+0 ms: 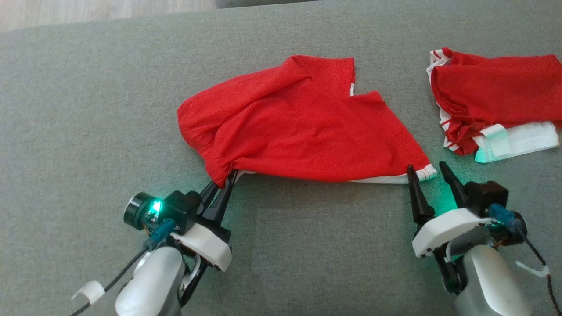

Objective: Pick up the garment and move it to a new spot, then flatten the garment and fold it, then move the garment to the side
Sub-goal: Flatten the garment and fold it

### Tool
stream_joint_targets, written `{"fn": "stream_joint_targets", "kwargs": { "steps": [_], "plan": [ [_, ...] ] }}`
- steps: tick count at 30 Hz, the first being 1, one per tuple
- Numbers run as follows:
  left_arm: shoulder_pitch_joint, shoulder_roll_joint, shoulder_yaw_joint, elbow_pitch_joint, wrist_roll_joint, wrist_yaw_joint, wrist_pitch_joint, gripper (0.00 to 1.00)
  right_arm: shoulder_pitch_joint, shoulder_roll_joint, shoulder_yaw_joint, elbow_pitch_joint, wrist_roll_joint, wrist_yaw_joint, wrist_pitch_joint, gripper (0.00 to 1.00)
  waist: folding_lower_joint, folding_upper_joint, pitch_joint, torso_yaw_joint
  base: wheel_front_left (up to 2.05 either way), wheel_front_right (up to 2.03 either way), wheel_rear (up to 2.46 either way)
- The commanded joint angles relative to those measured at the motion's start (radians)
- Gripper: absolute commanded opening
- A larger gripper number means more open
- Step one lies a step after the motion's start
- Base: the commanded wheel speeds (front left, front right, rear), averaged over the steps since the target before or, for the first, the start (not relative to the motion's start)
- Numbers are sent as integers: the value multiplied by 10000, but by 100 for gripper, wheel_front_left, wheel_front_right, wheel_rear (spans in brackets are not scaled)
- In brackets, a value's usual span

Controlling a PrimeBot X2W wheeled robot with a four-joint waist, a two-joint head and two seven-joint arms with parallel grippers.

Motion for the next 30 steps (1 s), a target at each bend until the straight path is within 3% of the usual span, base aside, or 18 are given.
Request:
{"fn": "stream_joint_targets", "kwargs": {
  "steps": [1,11,12,13,15,16,23,30],
  "plan": [
    [-95,254,230,-370,-81,41,41,0,-245,-18,295,-81,-76,-9,87,100,0,0,7,27,0,0,0],
    [-20,397,156,-563,-163,133,260,0,-455,-18,666,560,-69,-9,396,100,0,0,-47,26,0,0,0],
    [-11,411,153,-569,-175,142,277,0,-465,-18,698,571,-84,-9,374,92,0,0,-63,20,0,0,0],
    [-2,424,149,-577,-187,152,294,0,-481,-18,719,560,-104,-9,328,75,0,0,-79,13,0,0,0],
    [15,448,140,-591,-206,178,332,0,-505,-18,746,516,-109,-9,237,16,0,0,-106,-2,0,0,0],
    [23,462,138,-592,-216,195,358,0,-519,-18,759,470,-112,-9,164,0,0,0,-120,-11,0,0,0],
    [-81,720,169,-647,-260,275,720,0,-806,-18,760,-378,-104,-9,-351,0,0,0,-277,-98,0,0,0],
    [-914,1273,207,-1346,-533,91,1549,0,-1690,-56,1148,-1768,345,-9,-129,0,0,0,-609,-72,0,0,0]
  ]
}}
